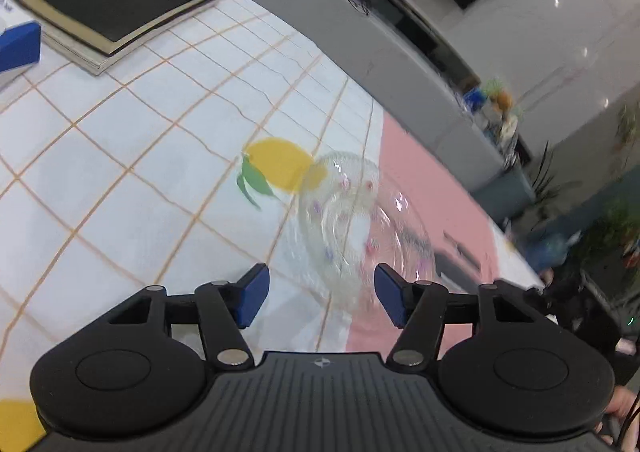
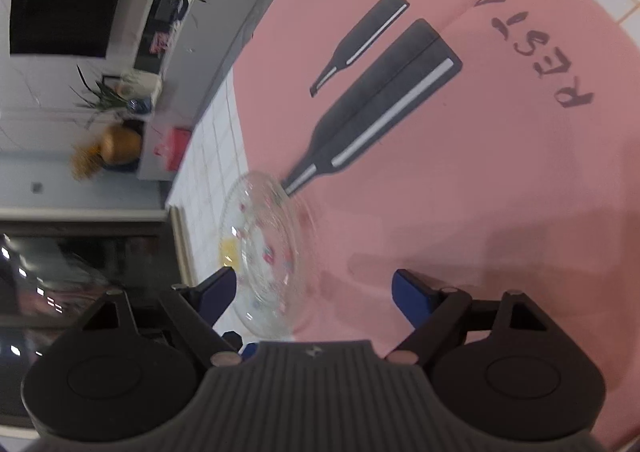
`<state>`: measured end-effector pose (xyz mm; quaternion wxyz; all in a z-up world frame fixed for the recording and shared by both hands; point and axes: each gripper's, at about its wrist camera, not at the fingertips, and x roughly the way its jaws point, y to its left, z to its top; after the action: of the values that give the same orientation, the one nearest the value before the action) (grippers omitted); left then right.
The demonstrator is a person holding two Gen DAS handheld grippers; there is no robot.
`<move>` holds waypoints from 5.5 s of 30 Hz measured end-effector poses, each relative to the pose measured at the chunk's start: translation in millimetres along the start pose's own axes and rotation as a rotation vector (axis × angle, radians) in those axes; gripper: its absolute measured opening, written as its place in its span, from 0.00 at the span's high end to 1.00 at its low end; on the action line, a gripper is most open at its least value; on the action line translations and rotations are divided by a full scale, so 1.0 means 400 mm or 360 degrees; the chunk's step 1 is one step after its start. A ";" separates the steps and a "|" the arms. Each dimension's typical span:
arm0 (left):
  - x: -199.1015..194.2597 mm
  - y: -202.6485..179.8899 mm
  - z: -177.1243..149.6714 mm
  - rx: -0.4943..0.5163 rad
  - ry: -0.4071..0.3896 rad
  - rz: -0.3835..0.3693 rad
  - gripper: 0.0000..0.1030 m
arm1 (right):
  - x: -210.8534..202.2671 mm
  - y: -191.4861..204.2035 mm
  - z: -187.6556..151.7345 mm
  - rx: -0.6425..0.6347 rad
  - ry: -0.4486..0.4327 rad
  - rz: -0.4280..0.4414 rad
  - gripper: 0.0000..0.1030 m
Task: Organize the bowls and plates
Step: 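Move both tools to the second clear glass plate, then close both tools on the second glass plate rim, then lift the second glass plate and carry it over the plate stack, then lower the second glass plate onto the plate stack, then open both tools and release the second glass plate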
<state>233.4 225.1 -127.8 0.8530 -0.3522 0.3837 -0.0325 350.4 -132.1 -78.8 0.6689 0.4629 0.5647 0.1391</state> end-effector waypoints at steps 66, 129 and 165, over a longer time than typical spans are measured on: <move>0.137 0.088 0.082 -0.0430 0.0205 -0.0346 0.95 | 0.110 0.000 0.082 -0.0347 0.0091 0.0177 0.96; -0.046 -0.554 -0.384 0.0798 0.0838 -0.0113 0.88 | -0.651 -0.490 -0.429 0.0537 -0.0368 0.0354 0.89; -0.116 -0.634 -0.475 0.1313 0.0479 0.0299 0.38 | -0.616 -0.310 -0.453 -0.0094 -0.0318 -0.0440 0.50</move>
<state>126.3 -59.4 -26.7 0.8561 0.0624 0.4888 -0.1560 68.8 -289.0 -8.5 0.7477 0.3725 0.5495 0.0155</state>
